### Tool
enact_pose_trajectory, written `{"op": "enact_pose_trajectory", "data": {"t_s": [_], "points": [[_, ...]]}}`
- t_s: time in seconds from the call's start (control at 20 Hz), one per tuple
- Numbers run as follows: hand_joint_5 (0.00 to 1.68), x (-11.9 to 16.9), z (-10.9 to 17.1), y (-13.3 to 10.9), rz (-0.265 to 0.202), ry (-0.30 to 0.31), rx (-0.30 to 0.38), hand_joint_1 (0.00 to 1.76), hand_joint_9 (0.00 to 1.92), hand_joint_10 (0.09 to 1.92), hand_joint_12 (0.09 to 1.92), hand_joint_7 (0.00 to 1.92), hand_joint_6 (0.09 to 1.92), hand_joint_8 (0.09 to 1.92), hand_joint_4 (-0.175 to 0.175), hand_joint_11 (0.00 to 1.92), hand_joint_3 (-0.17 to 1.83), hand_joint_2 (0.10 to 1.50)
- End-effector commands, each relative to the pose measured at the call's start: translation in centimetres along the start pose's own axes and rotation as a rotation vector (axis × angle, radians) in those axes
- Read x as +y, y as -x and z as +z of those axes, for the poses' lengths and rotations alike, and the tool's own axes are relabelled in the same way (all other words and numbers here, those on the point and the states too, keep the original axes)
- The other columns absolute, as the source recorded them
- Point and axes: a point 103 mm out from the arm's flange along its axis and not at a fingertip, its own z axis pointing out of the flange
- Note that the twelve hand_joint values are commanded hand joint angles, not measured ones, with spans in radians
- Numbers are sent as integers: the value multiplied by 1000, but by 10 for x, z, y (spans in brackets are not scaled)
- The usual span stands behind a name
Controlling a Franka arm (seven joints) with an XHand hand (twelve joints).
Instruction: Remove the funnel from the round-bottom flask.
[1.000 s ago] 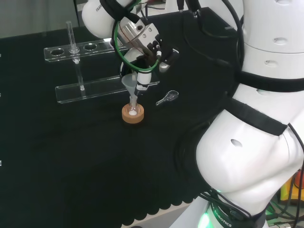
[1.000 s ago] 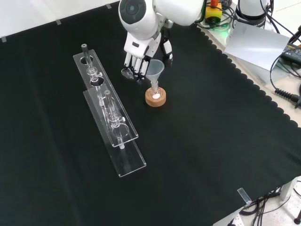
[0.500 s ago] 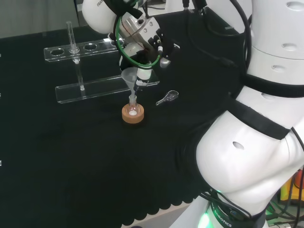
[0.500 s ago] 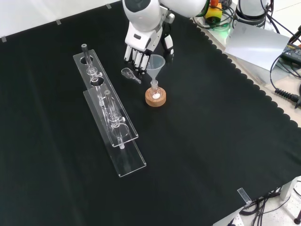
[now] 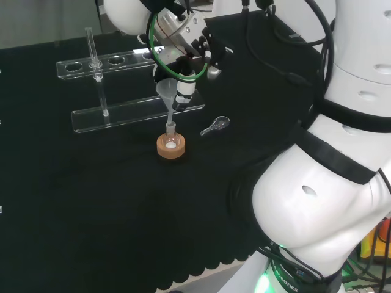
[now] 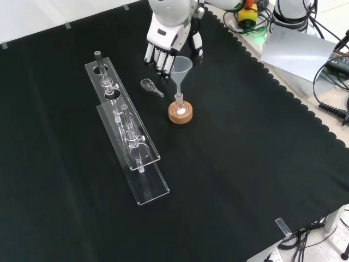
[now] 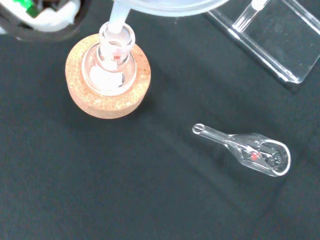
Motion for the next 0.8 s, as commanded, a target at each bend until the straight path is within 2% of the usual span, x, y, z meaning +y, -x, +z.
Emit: {"op": "enact_pose_trajectory", "data": {"t_s": [0.05, 0.4, 0.8], "points": [[566, -13, -12, 4, 16, -15, -23, 798, 978, 509, 1276, 594, 623, 637, 26, 505, 486, 641], [555, -27, -27, 10, 34, -17, -45, 798, 999, 516, 1275, 593, 628, 639, 24, 510, 489, 640], [541, -37, -37, 19, 74, -50, -74, 798, 1007, 517, 1273, 591, 632, 641, 22, 513, 492, 640]]}}
